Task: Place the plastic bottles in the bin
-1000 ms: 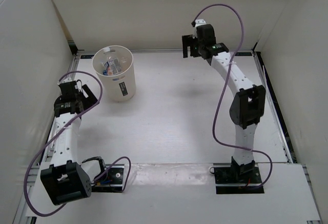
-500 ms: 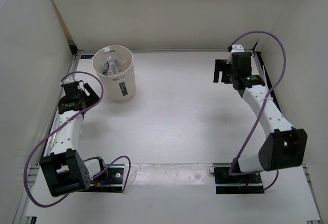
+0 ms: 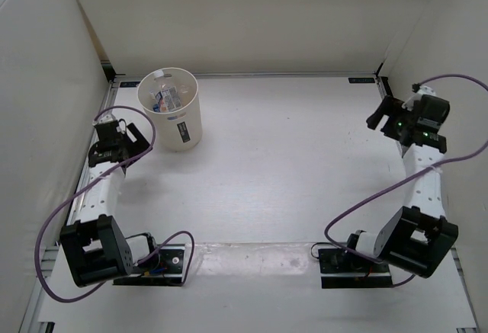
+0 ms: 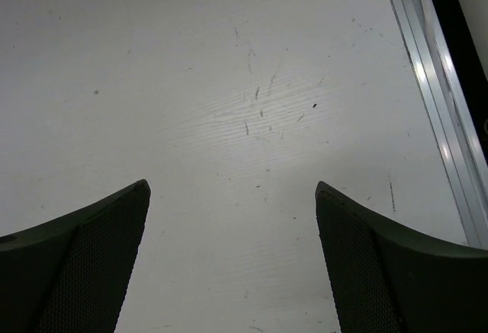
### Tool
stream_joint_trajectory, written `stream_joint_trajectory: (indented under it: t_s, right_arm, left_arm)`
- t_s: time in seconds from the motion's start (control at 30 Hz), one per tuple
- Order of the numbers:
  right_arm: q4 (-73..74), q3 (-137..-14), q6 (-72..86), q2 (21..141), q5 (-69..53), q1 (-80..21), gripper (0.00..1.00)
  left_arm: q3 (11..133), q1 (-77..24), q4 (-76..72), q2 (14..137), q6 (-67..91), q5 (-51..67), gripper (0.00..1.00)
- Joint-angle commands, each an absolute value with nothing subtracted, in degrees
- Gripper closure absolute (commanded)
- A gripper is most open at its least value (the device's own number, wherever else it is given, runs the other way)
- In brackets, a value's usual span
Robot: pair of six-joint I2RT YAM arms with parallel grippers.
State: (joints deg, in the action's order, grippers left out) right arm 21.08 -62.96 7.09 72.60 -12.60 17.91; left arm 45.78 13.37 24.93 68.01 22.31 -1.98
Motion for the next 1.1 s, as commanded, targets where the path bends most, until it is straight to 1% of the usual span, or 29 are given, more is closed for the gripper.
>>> stream_joint_trajectory:
  t_s: [0.0, 0.1, 0.2, 0.23, 0.27, 0.33, 0.37, 0.4, 0.57, 0.6, 0.73, 0.83, 0.9, 0.93, 1.07]
  right_arm:
    - [23.7, -60.9, 8.5, 69.6, -21.9, 23.5, 0.1]
    - [27.3, -60.6, 6.8, 69.1, -23.2, 22.9, 0.1]
    - [31.4, -60.0, -2.3, 68.6, -20.4, 16.9, 0.1]
    - [31.8, -59.2, -7.7, 68.8, -18.9, 15.2, 0.1]
    - [32.2, -58.7, -10.1, 68.5, -11.8, 10.1, 0.1]
    - [31.5, -57.3, -12.7, 68.6, -7.5, 6.6, 0.1]
    - [30.9, -56.8, -14.1, 68.5, -4.9, 3.2, 0.1]
    - [30.8, -56.7, -15.1, 68.6, -3.9, 2.5, 0.1]
    - [29.6, -57.3, -14.9, 70.3, -6.5, 0.1, 0.1]
    - [29.1, -57.4, -14.6, 70.2, -6.5, -2.4, 0.1]
    - [26.6, -58.2, -12.0, 70.8, -8.1, -5.2, 0.1]
    - [25.4, -59.5, -11.2, 72.7, -9.0, -7.4, 0.1]
    - [25.1, -60.1, -11.5, 73.7, -8.8, -8.5, 0.1]
    - [25.0, -60.3, -12.4, 74.5, -8.3, -9.0, 0.1]
    - [22.9, -60.4, -12.1, 76.3, -6.1, -7.8, 0.1]
  left_arm:
    - [46.6, 13.4, 22.6, 69.2, 22.1, -0.2, 0.0]
    - [47.3, 13.3, 21.5, 70.2, 22.3, -0.2, 0.0]
    - [47.7, 13.4, 21.5, 70.4, 22.1, 1.3, 0.0]
    - [47.6, 13.1, 21.4, 70.1, 22.0, 1.5, 0.0]
    - [47.5, 13.3, 22.0, 70.1, 21.8, 1.2, 0.0]
    - [47.2, 13.4, 23.0, 69.0, 21.5, 1.6, 0.0]
    - [47.2, 13.3, 23.8, 68.7, 21.0, 1.6, 0.0]
    - [47.0, 13.1, 24.3, 68.3, 20.7, 1.5, 0.0]
    - [48.2, 13.3, 30.8, 65.7, 19.0, 0.4, 0.0]
    - [48.6, 13.4, 31.2, 65.2, 18.6, 0.4, 0.0]
    - [50.7, 13.2, 32.6, 64.2, 17.1, 1.8, 0.0]
    - [50.4, 13.1, 28.8, 62.6, 18.2, 4.0, 0.0]
    - [48.4, 13.1, 26.3, 60.1, 19.2, 5.0, 0.0]
    - [46.3, 13.1, 22.6, 59.8, 21.2, 5.2, 0.0]
    - [41.9, 13.1, 15.1, 56.7, 22.5, 5.9, 0.0]
